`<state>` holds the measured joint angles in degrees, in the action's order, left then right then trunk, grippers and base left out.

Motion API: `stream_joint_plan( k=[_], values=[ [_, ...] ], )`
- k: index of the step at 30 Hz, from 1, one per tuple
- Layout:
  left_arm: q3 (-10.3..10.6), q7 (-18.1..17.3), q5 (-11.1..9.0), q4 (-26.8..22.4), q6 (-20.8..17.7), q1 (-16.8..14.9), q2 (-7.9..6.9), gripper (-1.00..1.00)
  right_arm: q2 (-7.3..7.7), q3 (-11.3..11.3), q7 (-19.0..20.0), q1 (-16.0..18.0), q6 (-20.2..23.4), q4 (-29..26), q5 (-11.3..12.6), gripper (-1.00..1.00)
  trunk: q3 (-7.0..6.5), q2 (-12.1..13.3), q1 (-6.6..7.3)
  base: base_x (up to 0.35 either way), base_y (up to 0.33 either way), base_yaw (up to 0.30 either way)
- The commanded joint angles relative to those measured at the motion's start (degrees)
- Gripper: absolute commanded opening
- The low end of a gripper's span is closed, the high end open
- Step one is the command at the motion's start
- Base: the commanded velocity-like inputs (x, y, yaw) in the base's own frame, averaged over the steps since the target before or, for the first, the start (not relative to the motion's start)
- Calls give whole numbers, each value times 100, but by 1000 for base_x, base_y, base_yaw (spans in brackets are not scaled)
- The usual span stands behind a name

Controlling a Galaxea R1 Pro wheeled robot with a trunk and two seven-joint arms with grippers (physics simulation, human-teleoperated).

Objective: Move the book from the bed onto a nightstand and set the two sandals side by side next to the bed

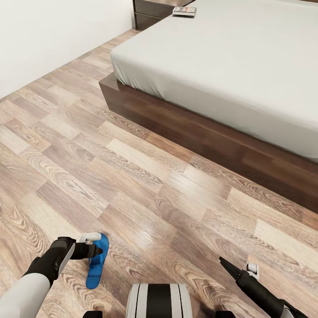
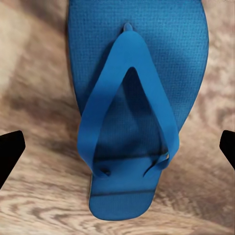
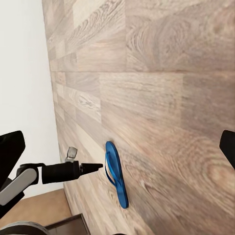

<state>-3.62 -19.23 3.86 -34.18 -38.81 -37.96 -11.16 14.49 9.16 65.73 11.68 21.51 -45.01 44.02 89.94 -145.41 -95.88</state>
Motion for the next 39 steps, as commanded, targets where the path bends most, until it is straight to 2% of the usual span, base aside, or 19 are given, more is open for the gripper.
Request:
stream_joint_plan(
  k=[1,11,27,31,39],
  values=[
    [-26,-43,39,-6,-22,-1,5,100,1,-1,10,1,55,-1,35,100,3,-1,1,0,0,0],
    [-25,-45,28,-2,-6,-1,8,100,1,5,136,-4,55,-26,51,100,3,-1,1,0,0,0],
    [-21,-46,34,-1,-4,-1,8,100,41,5,1063,-50,35,-123,25,100,3,-1,1,0,0,0],
    [-19,-46,35,-1,-4,-1,8,100,69,4,1147,-123,24,-341,20,100,3,-1,1,0,0,0],
    [-16,-46,40,-1,-4,-1,8,100,90,6,1189,-489,19,-909,15,100,3,-1,1,0,0,0]
  ],
)
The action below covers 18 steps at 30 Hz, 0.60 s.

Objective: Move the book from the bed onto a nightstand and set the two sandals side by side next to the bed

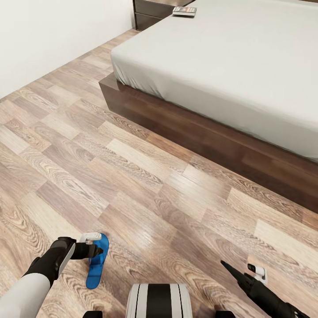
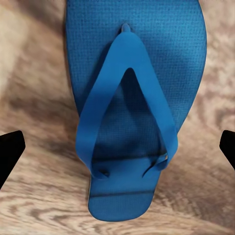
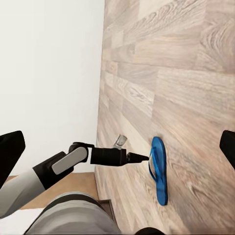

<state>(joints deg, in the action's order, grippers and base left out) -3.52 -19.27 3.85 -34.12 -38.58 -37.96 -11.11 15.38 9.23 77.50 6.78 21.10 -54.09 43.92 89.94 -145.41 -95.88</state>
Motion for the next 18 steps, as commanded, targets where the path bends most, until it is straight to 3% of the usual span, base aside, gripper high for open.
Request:
stream_joint_plan(
  k=[1,18],
  values=[
    [-27,-42,42,-7,-27,-1,4,100,3,-1,13,-25,60,-30,23,100,3,-1,1,0,0,0],
    [-26,-42,46,-7,-27,-1,4,100,3,-1,10,-122,61,-142,25,100,3,-1,1,0,0,0]
  ],
)
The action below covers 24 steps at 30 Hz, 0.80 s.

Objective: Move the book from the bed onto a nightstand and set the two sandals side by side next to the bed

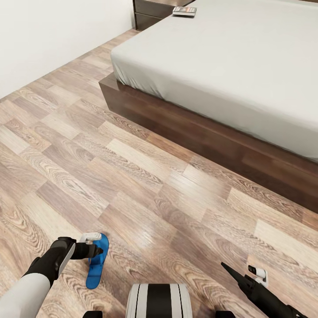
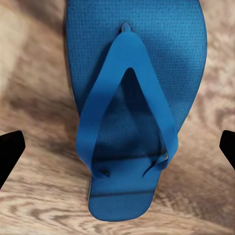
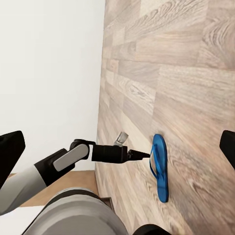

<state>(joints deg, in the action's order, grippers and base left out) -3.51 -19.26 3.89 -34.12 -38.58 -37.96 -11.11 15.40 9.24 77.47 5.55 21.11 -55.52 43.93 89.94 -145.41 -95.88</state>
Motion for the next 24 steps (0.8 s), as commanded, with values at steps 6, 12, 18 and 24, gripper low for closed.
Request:
stream_joint_plan(
  k=[6,12,18,24],
  values=[
    [-23,-42,41,-7,-27,-1,5,100,2,-1,9,-1,60,-2,27,100,3,-1,1,0,0,0],
    [-22,-42,41,-7,-27,-1,5,100,0,-1,3,-1,60,-3,23,100,3,-1,1,0,0,0],
    [-26,-42,52,-4,-27,-1,4,100,-1,-1,-8,-1,60,-3,22,100,48,-4,-4,0,0,0],
    [-27,-42,62,0,-27,-1,4,100,-2,-1,-17,-1,60,-3,22,100,180,-12,-20,0,0,0]
  ],
)
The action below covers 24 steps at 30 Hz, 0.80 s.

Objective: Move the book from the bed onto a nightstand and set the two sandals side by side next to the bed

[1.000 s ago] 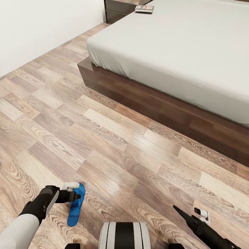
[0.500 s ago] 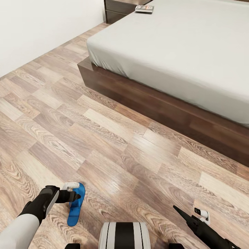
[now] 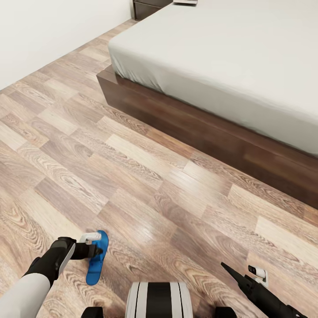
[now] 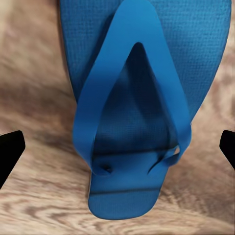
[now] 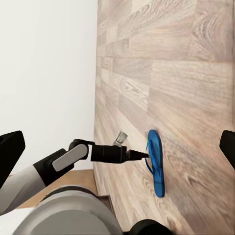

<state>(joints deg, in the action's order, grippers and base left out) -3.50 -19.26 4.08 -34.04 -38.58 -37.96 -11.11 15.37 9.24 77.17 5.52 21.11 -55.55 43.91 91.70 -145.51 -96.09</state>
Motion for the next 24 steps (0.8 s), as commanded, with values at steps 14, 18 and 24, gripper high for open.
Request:
stream_joint_plan(
  k=[14,18,24],
  values=[
    [-27,-43,49,13,38,-1,4,100,1,-1,9,1,61,0,22,100,181,-12,-20,0,0,0],
    [-23,-43,49,22,47,-1,4,100,1,-1,9,1,60,0,22,100,181,-12,-20,0,0,0],
    [-20,-43,46,28,51,-1,4,100,1,-1,9,1,63,0,22,100,181,-12,-20,0,0,0]
  ],
)
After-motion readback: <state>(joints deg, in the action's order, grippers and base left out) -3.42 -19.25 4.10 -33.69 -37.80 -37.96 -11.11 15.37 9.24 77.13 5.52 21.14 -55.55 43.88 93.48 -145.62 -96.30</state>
